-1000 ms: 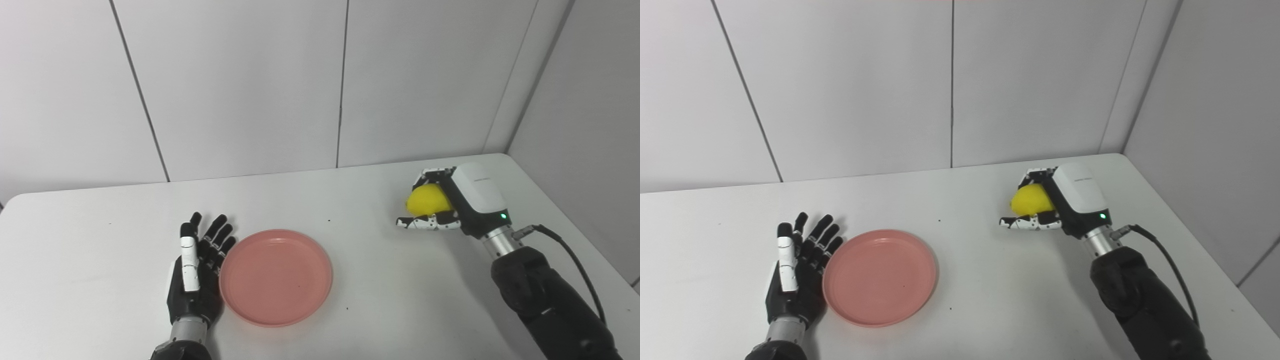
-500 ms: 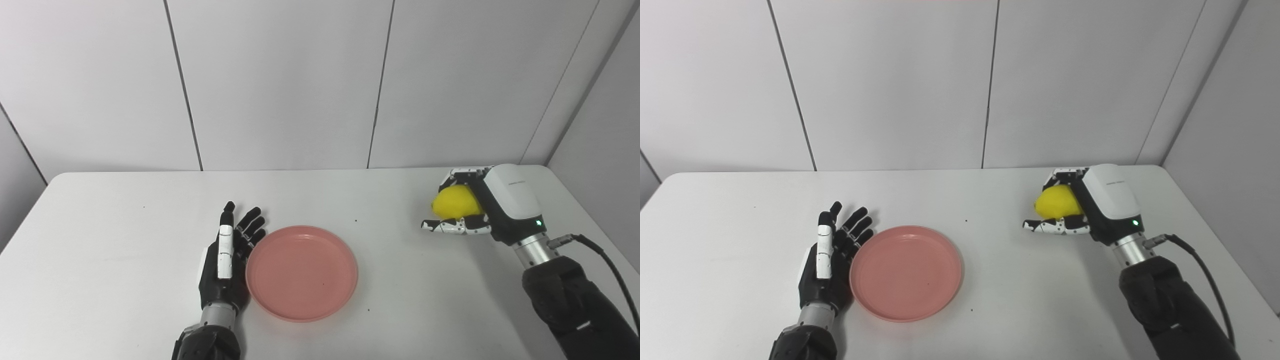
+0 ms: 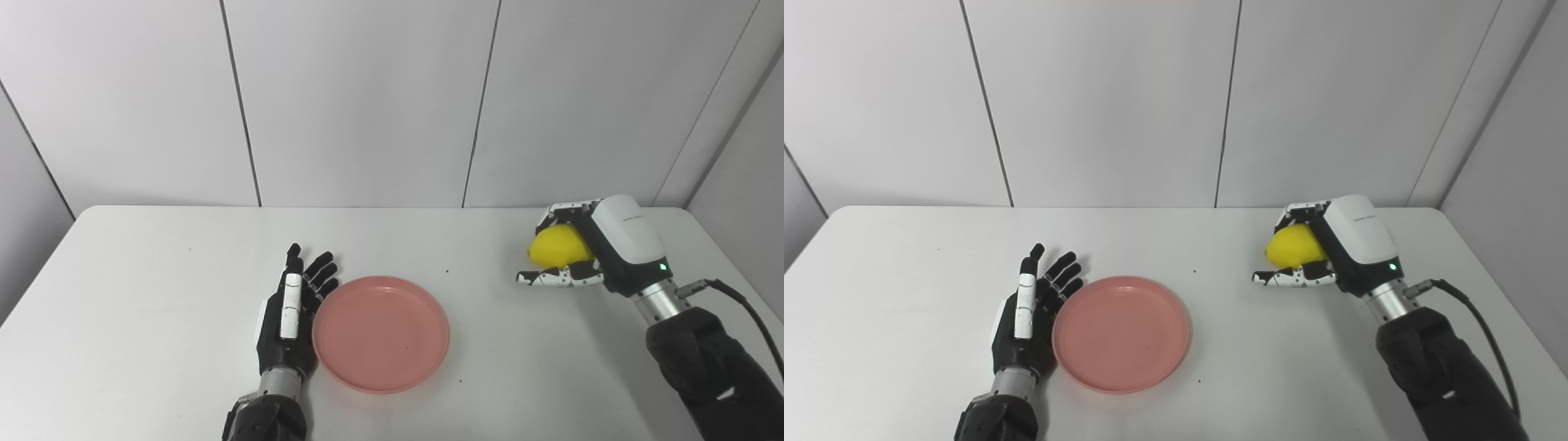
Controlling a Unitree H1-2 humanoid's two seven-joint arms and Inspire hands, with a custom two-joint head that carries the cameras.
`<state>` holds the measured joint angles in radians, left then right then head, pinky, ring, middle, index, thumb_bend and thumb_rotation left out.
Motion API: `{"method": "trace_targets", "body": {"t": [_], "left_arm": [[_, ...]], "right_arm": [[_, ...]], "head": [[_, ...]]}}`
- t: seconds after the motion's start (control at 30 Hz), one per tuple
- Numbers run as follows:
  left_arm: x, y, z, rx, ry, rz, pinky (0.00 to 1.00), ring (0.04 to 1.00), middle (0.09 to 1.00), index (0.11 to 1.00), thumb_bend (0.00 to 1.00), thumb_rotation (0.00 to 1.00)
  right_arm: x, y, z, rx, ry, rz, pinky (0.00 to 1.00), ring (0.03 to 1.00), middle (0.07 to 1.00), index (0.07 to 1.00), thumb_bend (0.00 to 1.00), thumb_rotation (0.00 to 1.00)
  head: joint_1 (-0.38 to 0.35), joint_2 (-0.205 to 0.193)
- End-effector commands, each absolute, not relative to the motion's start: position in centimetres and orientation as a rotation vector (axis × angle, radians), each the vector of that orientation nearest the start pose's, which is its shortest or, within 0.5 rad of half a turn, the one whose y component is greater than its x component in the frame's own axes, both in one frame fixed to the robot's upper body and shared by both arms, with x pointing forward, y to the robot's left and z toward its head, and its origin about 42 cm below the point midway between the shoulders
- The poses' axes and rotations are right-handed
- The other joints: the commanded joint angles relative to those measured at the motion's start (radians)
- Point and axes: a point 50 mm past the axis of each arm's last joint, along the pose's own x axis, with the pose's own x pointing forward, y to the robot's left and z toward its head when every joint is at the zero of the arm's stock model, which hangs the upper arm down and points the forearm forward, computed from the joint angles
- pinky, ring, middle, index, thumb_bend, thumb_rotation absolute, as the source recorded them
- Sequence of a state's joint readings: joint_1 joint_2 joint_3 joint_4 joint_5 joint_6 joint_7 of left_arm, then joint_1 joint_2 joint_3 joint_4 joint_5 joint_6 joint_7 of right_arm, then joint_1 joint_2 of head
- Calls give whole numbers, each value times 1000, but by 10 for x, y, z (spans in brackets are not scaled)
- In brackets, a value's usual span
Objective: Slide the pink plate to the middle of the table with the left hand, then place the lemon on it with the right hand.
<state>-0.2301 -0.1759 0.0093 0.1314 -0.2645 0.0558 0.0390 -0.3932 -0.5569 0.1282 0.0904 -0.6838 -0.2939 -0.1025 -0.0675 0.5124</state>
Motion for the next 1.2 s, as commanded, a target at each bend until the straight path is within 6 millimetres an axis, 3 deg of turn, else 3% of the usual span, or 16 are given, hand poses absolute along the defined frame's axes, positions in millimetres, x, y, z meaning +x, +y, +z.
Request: {"method": "trace_targets", "body": {"t": [0.0,0.37,0.63,0.87,1.17], "left_arm": [[345,100,124,-505,47,-59,838,826,798,958,787,766],[345,99,122,-501,55,-57,834,824,799,962,790,778],[345,99,121,-505,57,-57,850,831,799,964,795,775],[344,99,120,-504,59,-53,835,823,791,954,799,768],[346,98,118,-508,58,-52,843,826,792,962,804,767]], "right_arm": [[396,-307,275,-1230,-757,108,132,178,247,293,647,470],[402,-278,277,-1211,-816,189,123,165,234,292,654,469],[403,-257,280,-1206,-838,211,143,190,260,355,651,488],[405,-235,275,-1172,-868,279,129,174,243,321,657,457],[407,-209,274,-1178,-880,346,130,172,233,284,663,520]], "head": [[3,0],[4,-3],[1,-5],[1,-5],[-1,-6]]}}
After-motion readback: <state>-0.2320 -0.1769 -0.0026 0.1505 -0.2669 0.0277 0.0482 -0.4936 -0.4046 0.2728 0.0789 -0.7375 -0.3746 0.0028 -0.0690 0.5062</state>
